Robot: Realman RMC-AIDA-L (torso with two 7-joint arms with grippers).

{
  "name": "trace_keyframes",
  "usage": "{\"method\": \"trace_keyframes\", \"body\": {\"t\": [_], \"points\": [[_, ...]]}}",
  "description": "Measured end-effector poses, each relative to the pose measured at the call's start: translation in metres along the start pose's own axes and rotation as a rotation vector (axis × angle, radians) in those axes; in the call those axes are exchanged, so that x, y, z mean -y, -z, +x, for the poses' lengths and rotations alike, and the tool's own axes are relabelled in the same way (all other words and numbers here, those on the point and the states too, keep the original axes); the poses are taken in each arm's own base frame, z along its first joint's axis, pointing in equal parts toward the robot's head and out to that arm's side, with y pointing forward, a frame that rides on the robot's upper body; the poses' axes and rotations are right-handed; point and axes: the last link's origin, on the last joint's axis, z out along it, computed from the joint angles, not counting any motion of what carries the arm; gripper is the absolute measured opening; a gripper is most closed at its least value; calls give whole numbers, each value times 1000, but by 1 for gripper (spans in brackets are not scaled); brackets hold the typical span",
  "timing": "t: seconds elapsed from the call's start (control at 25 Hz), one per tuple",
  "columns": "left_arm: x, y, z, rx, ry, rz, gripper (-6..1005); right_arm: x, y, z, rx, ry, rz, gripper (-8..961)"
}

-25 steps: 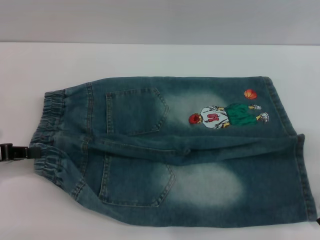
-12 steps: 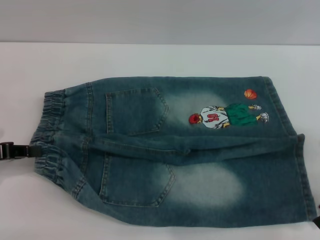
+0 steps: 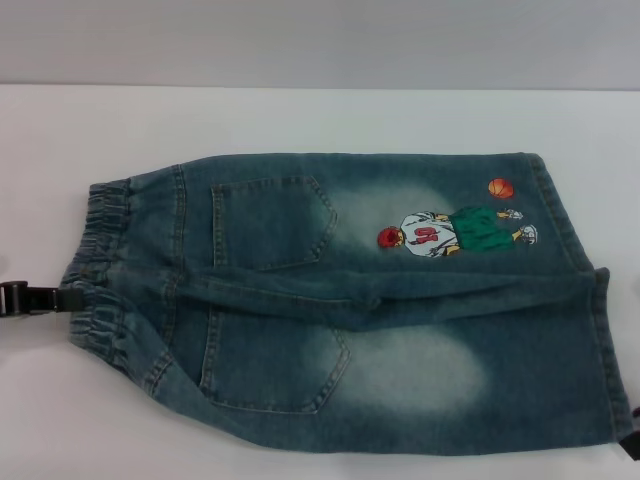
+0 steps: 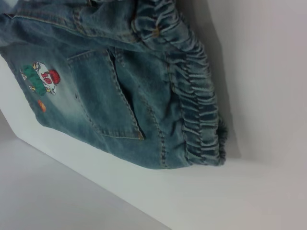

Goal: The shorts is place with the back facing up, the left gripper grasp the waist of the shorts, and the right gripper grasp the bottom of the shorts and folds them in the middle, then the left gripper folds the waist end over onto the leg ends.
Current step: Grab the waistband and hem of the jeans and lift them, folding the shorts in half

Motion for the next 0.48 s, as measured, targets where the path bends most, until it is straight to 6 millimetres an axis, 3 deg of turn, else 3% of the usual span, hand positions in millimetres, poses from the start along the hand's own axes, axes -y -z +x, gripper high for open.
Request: {"method": "trace_keyframes", "body": {"t": [0.48], "points": [[-2, -3, 2, 4, -15, -3, 39, -5, -8, -22, 2, 49, 12, 487]]}}
